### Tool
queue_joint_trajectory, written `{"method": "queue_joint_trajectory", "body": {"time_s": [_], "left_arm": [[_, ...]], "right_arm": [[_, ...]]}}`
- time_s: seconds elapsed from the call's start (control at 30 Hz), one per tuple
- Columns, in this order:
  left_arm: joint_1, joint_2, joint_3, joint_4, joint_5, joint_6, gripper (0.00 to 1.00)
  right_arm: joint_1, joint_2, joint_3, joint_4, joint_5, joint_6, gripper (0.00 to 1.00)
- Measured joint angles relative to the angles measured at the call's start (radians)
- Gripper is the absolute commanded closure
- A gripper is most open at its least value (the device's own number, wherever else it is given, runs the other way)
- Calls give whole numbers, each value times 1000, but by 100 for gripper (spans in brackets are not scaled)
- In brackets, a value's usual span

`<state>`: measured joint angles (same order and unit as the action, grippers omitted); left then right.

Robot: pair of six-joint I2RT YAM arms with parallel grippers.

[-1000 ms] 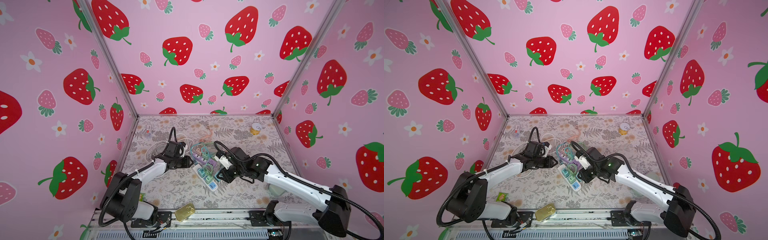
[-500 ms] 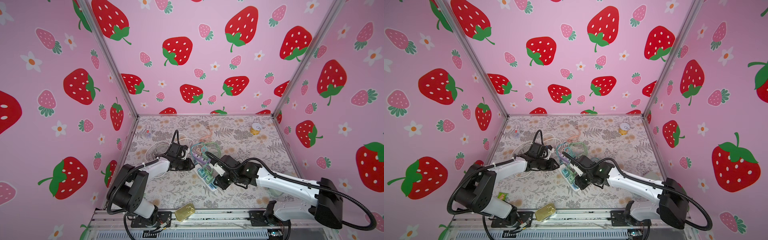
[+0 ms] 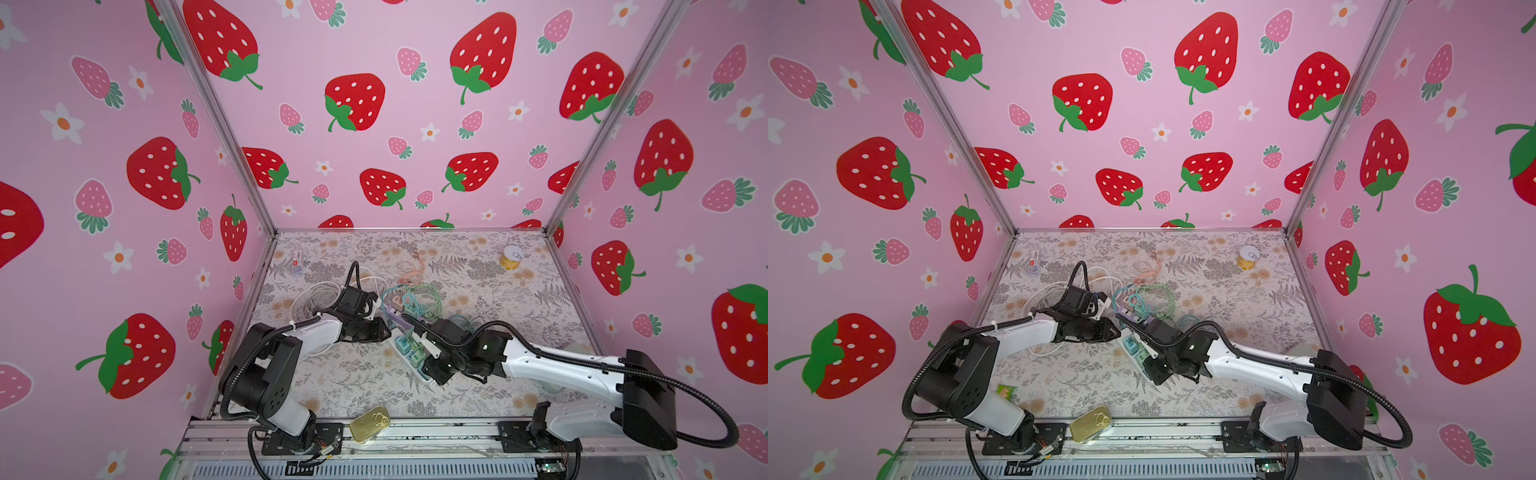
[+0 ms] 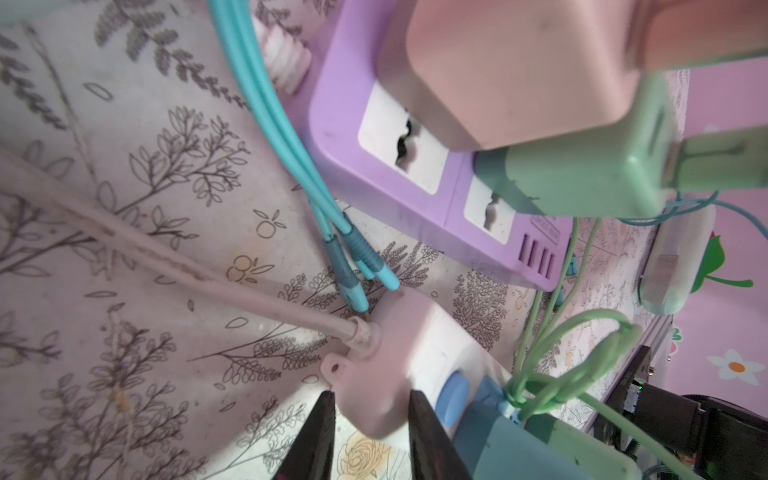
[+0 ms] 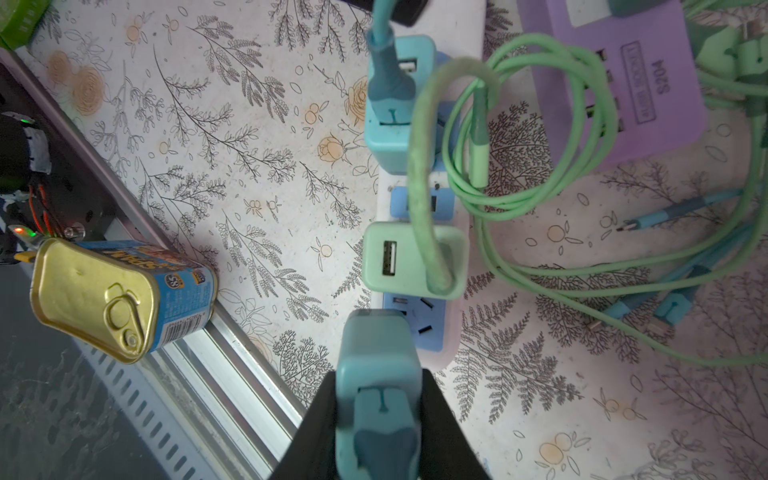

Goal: Insert the plug
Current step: 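Carry the teal charger down over the blue socket beside the mint-green charger, then push the teal charger prongs down into the blue socket with the right gripper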

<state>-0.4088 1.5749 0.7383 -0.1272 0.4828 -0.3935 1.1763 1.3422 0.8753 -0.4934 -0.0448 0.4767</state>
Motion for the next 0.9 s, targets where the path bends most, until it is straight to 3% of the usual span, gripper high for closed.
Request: {"method": "queue_joint_trajectory", "body": {"time_s": [0.9], "left_arm": [[-1,10,0,20,11,-8,69]], "right_arm": [[15,30,-35,71,62,38,100]]}}
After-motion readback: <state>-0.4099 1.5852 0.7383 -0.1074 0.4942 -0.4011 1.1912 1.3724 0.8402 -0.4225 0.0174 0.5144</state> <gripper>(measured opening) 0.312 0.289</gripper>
